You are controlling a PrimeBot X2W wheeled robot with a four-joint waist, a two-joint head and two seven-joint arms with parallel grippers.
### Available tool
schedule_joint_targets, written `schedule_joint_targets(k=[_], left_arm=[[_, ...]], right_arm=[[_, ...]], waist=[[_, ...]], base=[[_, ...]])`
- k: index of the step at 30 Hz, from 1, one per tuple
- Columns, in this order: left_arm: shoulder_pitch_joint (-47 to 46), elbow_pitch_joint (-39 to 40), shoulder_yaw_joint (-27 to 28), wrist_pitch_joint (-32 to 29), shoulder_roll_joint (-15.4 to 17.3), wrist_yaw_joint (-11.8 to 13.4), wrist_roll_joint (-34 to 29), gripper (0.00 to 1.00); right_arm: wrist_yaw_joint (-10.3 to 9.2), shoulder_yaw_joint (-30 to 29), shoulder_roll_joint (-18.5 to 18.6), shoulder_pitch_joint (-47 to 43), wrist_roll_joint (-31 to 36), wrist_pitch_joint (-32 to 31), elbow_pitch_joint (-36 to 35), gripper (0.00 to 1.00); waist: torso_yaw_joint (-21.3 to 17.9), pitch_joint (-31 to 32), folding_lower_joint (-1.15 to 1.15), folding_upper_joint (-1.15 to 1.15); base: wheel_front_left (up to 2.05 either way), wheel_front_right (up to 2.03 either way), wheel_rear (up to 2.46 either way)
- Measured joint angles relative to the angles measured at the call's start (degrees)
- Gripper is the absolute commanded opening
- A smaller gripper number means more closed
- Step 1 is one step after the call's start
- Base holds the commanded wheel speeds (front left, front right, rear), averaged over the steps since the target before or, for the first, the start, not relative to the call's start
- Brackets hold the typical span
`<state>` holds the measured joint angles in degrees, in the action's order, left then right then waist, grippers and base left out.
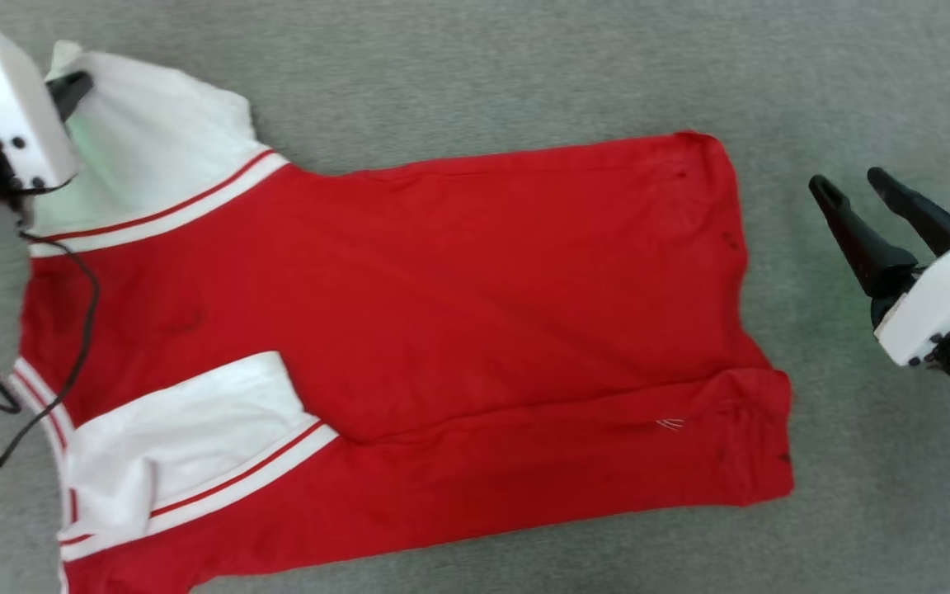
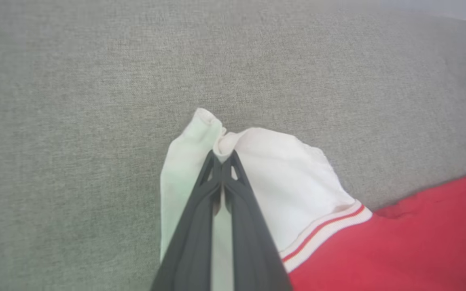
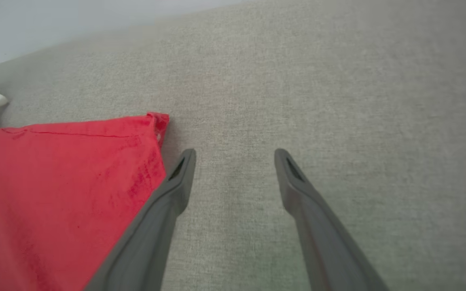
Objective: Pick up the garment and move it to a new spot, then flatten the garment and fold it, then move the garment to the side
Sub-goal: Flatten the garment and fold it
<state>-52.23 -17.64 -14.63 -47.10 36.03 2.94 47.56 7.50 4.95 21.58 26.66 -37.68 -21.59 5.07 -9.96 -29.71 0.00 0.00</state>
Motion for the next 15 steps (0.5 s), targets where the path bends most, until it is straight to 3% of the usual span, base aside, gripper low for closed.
schedule_joint_targets(k=[4,13,14,15], left_arm=[[-0.96,2.65,-1.64,0.91,-2.26,-0.82,-0.48,0.0],[-2.14,5.35,-3.77,2.97,-4.31,-2.0,-1.63,0.0],[-2.24,5.33,-4.17,3.53,-4.52,-2.47,-1.96,0.0],[-2.29,5.22,-4.28,3.71,-4.61,-2.54,-1.97,0.0]], right_arm=[[0.0,2.9,3.58,3.72,-2.71,-7.97,2.14,1.0],[0.0,6.62,5.7,12.56,-4.23,-19.9,8.01,1.0],[0.04,8.01,6.26,15.44,-3.43,-24.24,10.38,0.73],[0.05,8.37,6.38,16.11,-3.18,-25.36,10.96,0.39]], waist=[[3.44,0.25,0.0,0.0],[9.41,-2.36,0.0,0.0],[10.46,-3.07,0.0,0.0],[10.71,-3.17,-0.01,0.0]], base=[[0.0,0.0,0.0],[0.0,0.0,0.0],[0.0,0.0,0.0],[0.0,0.0,0.0]])
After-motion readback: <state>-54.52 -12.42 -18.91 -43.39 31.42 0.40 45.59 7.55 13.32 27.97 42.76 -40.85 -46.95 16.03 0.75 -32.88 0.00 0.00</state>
